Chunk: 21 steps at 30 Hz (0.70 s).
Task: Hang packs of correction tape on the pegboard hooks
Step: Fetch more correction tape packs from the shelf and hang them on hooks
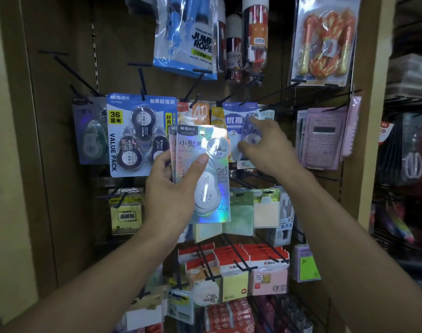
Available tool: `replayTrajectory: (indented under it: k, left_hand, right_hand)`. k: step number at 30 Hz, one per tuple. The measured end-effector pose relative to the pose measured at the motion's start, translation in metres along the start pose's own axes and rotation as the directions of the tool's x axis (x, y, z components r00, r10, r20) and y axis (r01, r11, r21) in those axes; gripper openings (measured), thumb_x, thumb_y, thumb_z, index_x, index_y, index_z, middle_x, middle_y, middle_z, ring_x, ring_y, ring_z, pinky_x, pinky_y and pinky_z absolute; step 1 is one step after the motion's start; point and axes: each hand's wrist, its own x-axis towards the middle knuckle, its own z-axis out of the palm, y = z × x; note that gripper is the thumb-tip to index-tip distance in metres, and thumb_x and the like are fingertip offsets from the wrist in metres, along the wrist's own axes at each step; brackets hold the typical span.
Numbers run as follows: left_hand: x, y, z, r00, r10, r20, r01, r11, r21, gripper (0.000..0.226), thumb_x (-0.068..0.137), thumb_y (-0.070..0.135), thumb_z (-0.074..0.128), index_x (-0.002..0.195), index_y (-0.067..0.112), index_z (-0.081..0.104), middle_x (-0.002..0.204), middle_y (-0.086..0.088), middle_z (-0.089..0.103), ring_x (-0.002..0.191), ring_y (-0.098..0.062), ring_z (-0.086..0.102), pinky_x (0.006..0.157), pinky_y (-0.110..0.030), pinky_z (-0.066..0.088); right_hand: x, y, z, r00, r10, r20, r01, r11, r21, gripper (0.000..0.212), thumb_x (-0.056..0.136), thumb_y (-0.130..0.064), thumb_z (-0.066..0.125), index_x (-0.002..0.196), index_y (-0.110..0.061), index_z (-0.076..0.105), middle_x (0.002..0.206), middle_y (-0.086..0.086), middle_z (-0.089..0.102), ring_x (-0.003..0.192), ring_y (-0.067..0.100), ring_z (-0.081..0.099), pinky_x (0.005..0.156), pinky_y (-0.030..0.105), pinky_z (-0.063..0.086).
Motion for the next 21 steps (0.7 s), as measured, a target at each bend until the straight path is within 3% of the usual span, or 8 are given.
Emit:
replayTrajectory:
  k: [3, 7, 12, 15, 17, 21]
  left_hand:
    - [-0.005, 0.002, 0.000, 1.000, 0.005, -0.001, -0.005, 1.000, 0.011, 0.042, 0.080, 0.034, 0.072, 0.118, 0.025, 0.058, 0.103, 0.010, 0.074, 0.087, -0.004, 0.074, 0.077, -0.028, 0.061]
    - [-0.012, 0.001, -0.006, 1.000, -0.002, 0.003, 0.002, 0.999, 0.037, 0.034, 0.080, 0.032, 0.073, 0.111, 0.031, 0.060, 0.098, 0.011, 0.075, 0.085, -0.004, 0.074, 0.075, -0.027, 0.060]
    - [-0.018, 0.002, -0.016, 1.000, -0.012, 0.003, 0.012, 0.998, 0.065, 0.036, 0.081, 0.033, 0.072, 0.115, 0.030, 0.059, 0.100, 0.010, 0.075, 0.083, 0.002, 0.073, 0.064, -0.011, 0.056]
    - [-0.021, 0.002, -0.020, 1.000, -0.023, -0.019, 0.024, 0.999, 0.032, 0.039, 0.082, 0.029, 0.072, 0.119, 0.025, 0.060, 0.103, 0.009, 0.075, 0.085, -0.001, 0.073, 0.064, -0.011, 0.057]
    - [-0.025, 0.001, -0.022, 0.999, -0.031, -0.025, 0.031, 0.999, 0.012, 0.039, 0.082, 0.027, 0.072, 0.119, 0.022, 0.060, 0.104, 0.007, 0.075, 0.087, -0.003, 0.074, 0.068, -0.015, 0.059]
    - [-0.030, -0.005, -0.023, 0.998, -0.018, -0.059, 0.017, 1.000, -0.024, 0.038, 0.082, 0.024, 0.073, 0.117, 0.017, 0.061, 0.103, 0.005, 0.075, 0.082, -0.001, 0.074, 0.061, -0.010, 0.056]
  right_hand:
    - [0.019, 0.008, 0.032, 0.999, -0.031, 0.042, 0.034, 0.996, -0.088, 0.071, 0.085, -0.041, 0.067, 0.151, -0.029, 0.043, 0.152, 0.004, 0.040, 0.120, 0.035, 0.058, 0.094, 0.042, 0.051]
    - [0.046, 0.018, 0.063, 0.993, -0.014, 0.115, 0.035, 0.982, -0.184, 0.079, 0.085, -0.039, 0.069, 0.155, -0.027, 0.034, 0.153, 0.010, 0.036, 0.125, 0.043, 0.052, 0.098, 0.049, 0.051]
    - [0.065, 0.014, 0.077, 0.988, 0.006, 0.152, 0.030, 0.971, -0.236, 0.080, 0.087, -0.041, 0.068, 0.156, -0.025, 0.030, 0.149, 0.015, 0.037, 0.127, 0.045, 0.048, 0.101, 0.051, 0.047]
    - [0.059, 0.013, 0.082, 0.991, 0.023, 0.135, 0.011, 0.969, -0.248, 0.077, 0.088, -0.035, 0.063, 0.157, -0.023, 0.031, 0.150, 0.016, 0.039, 0.132, 0.044, 0.042, 0.107, 0.052, 0.040]
    - [0.045, 0.011, 0.082, 0.996, 0.024, 0.084, -0.007, 0.980, -0.197, 0.072, 0.089, -0.033, 0.061, 0.155, -0.023, 0.036, 0.156, 0.014, 0.037, 0.138, 0.041, 0.035, 0.113, 0.051, 0.033]
    - [-0.002, -0.001, 0.060, 0.986, -0.035, -0.161, 0.060, 0.986, 0.153, 0.053, 0.089, -0.024, 0.063, 0.141, -0.024, 0.057, 0.142, 0.007, 0.053, 0.132, 0.028, 0.047, 0.112, 0.042, 0.040]
